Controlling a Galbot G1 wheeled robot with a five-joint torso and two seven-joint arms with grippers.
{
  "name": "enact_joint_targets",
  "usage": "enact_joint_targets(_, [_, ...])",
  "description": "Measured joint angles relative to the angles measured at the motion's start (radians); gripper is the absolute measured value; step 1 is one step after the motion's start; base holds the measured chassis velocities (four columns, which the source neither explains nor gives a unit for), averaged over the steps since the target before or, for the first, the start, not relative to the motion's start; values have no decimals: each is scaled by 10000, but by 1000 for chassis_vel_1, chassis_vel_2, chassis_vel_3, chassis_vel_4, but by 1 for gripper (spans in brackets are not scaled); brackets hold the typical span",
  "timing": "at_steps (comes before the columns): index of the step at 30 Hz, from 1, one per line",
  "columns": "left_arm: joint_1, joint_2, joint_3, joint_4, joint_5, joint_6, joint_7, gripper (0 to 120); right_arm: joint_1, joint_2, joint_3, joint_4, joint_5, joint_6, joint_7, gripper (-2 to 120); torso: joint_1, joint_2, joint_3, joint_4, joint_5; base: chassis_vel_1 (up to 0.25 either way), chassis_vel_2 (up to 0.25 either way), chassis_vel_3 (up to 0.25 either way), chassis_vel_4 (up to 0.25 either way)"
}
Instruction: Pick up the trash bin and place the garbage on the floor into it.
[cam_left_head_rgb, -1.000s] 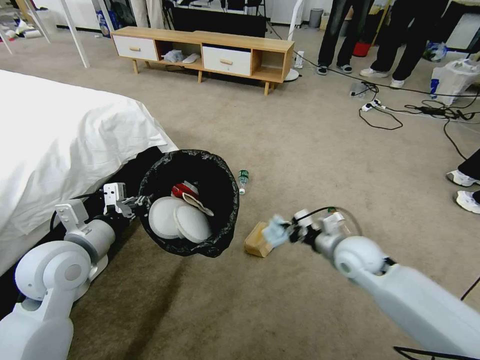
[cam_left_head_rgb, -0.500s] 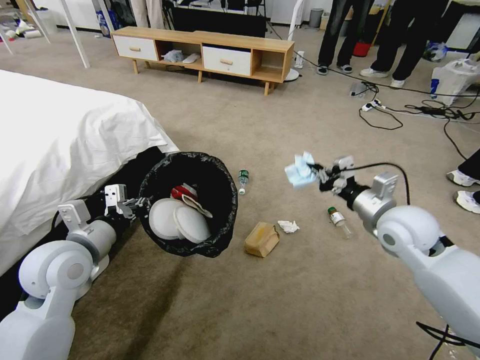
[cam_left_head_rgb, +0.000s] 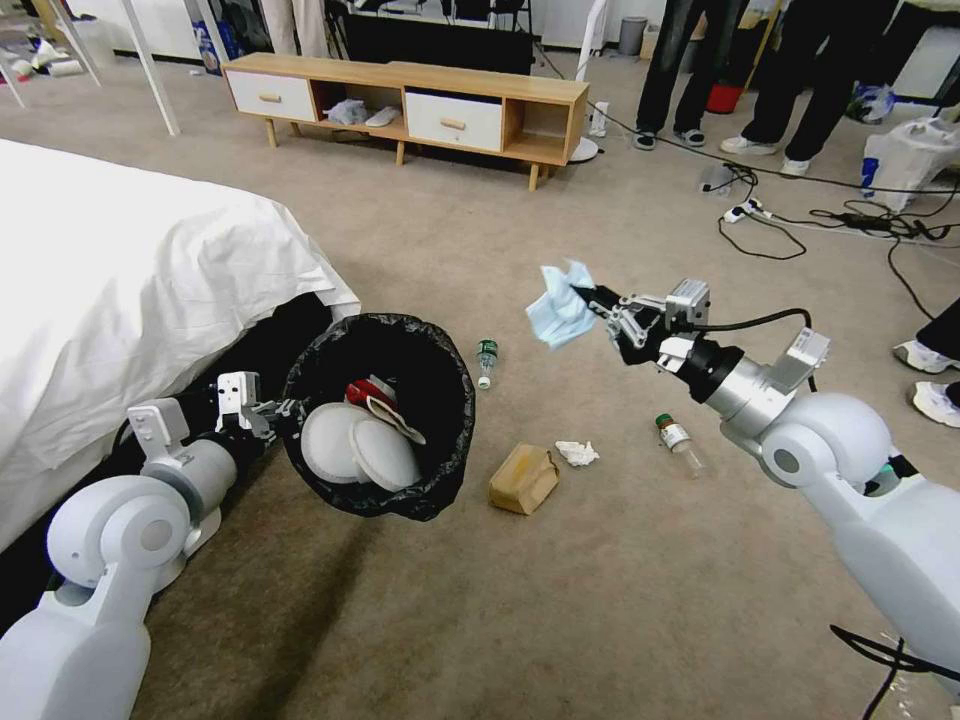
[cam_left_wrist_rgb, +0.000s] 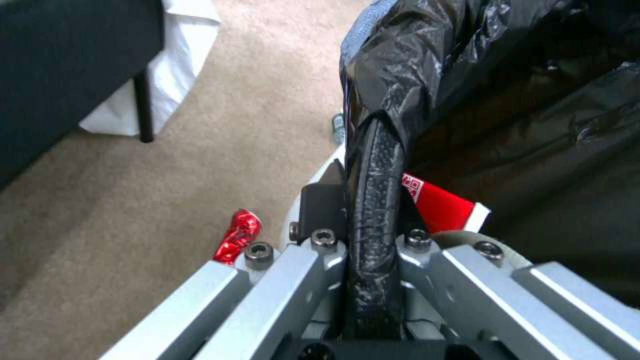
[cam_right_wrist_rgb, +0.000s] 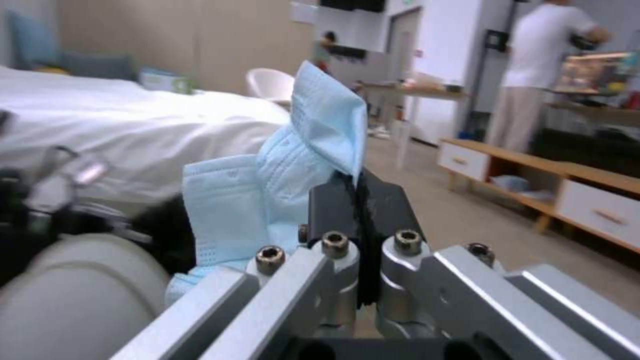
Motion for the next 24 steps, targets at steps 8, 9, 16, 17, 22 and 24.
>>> enact_joint_targets(8, [-158, 221, 214, 166, -204, 0, 0, 2, 224, -26, -315, -148, 189, 359, -800, 0, 0, 0, 0, 2, 0, 0, 0, 0, 0])
enact_joint_targets(9, [-221, 283, 305, 216, -255, 0, 7, 2, 284, -19, -395, -161, 248, 411, -982, 0, 0, 0, 0, 1, 0, 0, 0, 0, 0])
enact_joint_targets(16, [-696, 665, 1113, 595, -404, 0, 249, 2, 399, 20, -700, -125, 474, 581, -1611, 0, 0, 0, 0, -1, 0, 0, 0, 0, 0])
enact_joint_targets(17, [-823, 730, 1324, 703, -413, 0, 320, 2, 398, 20, -736, -118, 500, 614, -1717, 0, 0, 0, 0, -1, 0, 0, 0, 0, 0])
enact_joint_targets(22, [-1364, 899, 2123, 1118, -551, 0, 514, 2, 386, 1, -828, -90, 636, 707, -2105, 0, 0, 1, 0, 0, 0, 0, 0, 0, 0])
enact_joint_targets(24, [-1542, 950, 2341, 1224, -597, 0, 578, 2, 383, -15, -842, -81, 670, 716, -2191, 0, 0, 1, 0, 0, 0, 0, 0, 0, 0])
